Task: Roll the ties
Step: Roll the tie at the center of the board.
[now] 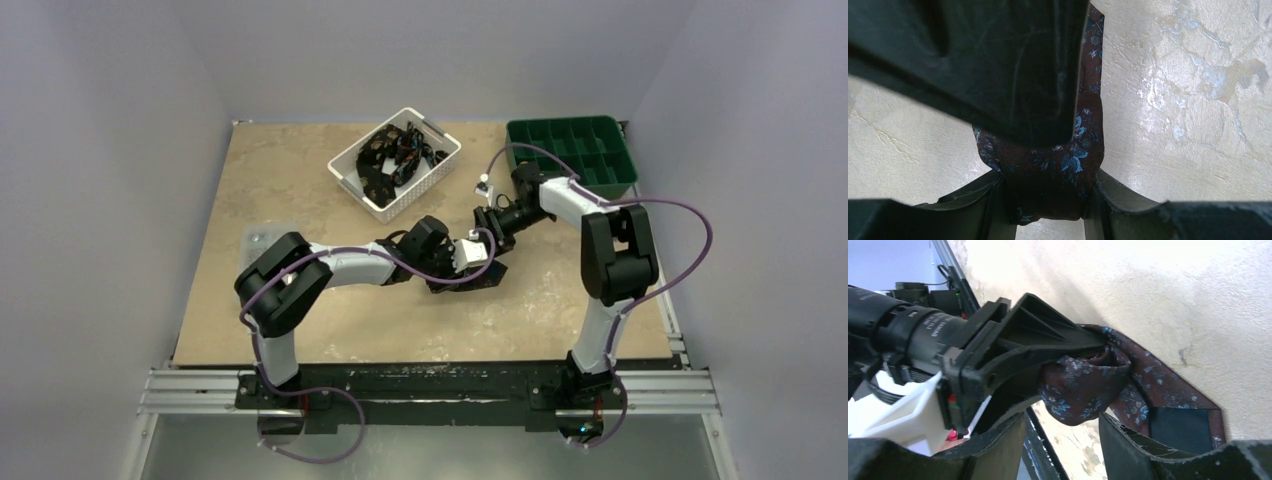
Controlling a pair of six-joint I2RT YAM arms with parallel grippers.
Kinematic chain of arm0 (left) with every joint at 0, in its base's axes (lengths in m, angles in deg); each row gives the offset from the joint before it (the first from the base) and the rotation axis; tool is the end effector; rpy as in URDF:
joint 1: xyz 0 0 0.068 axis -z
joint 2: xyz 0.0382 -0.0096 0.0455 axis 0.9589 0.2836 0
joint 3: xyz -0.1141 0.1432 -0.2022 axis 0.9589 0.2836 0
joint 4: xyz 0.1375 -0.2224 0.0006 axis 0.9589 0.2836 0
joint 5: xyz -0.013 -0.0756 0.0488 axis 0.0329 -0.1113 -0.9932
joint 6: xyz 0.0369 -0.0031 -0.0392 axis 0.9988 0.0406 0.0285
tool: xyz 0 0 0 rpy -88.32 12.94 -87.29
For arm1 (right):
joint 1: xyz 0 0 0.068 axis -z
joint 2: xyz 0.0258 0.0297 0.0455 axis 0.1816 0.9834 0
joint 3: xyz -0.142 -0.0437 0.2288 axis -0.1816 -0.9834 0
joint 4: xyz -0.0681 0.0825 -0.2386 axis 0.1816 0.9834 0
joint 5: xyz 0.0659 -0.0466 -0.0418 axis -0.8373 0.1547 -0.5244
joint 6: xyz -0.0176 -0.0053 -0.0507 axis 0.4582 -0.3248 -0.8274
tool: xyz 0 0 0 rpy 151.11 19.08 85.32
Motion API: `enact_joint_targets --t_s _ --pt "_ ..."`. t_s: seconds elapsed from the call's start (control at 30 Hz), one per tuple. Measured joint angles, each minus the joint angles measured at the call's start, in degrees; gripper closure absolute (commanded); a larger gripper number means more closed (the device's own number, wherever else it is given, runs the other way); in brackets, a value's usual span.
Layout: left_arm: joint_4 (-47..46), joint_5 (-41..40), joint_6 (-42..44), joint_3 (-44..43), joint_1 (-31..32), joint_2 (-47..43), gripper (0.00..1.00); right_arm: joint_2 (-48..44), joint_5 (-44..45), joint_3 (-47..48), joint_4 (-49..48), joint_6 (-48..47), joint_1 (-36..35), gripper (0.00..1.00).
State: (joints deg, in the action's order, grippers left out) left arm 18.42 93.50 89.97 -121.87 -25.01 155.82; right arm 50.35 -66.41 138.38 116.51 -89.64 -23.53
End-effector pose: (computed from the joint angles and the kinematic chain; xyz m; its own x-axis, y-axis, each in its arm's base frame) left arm 0.2415 -0.2896 0.1498 -0.1638 0.6622 -0.7312 0.9634 0.2669 0.0259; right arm 0.3374 0.1074 0.1754 -0.8984 -0.3617 -0.2490 -0.4136 0.5063 0.7567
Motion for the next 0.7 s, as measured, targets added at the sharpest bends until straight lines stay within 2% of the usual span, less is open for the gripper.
enact_joint_targets --t_s 0.2,0.4,0.47,0.53,0.57,0.7 --pt "0.5 0.0 1.0 -0.2 0.0 0.0 0.70 -0.7 -2.3 -0.3 -3.1 3.2 -0.7 0.45" --pt "1.2 0.0 1.3 -0.5 0.0 0.0 0.66 1.8 -1.4 -0.4 -5.3 4.5 -3.1 0.55" --pt "1.3 0.0 1.3 -0.5 0.0 0.0 0.65 2.8 -0.4 -0.6 -5.6 4.4 -3.3 0.65" --pt "1.5 0.0 1.3 -0.6 0.0 0.0 0.61 3.8 0.1 -0.8 -5.6 4.0 -3.3 0.91" --pt "1.6 0.0 1.3 -0.7 0.0 0.1 0.58 4.3 -0.3 -0.9 -5.6 3.9 -3.3 1.00" --pt "1.7 -0.1 1.2 -0.7 0.1 0.2 0.43 4.5 -1.1 -1.0 -5.2 3.3 -3.2 1.00"
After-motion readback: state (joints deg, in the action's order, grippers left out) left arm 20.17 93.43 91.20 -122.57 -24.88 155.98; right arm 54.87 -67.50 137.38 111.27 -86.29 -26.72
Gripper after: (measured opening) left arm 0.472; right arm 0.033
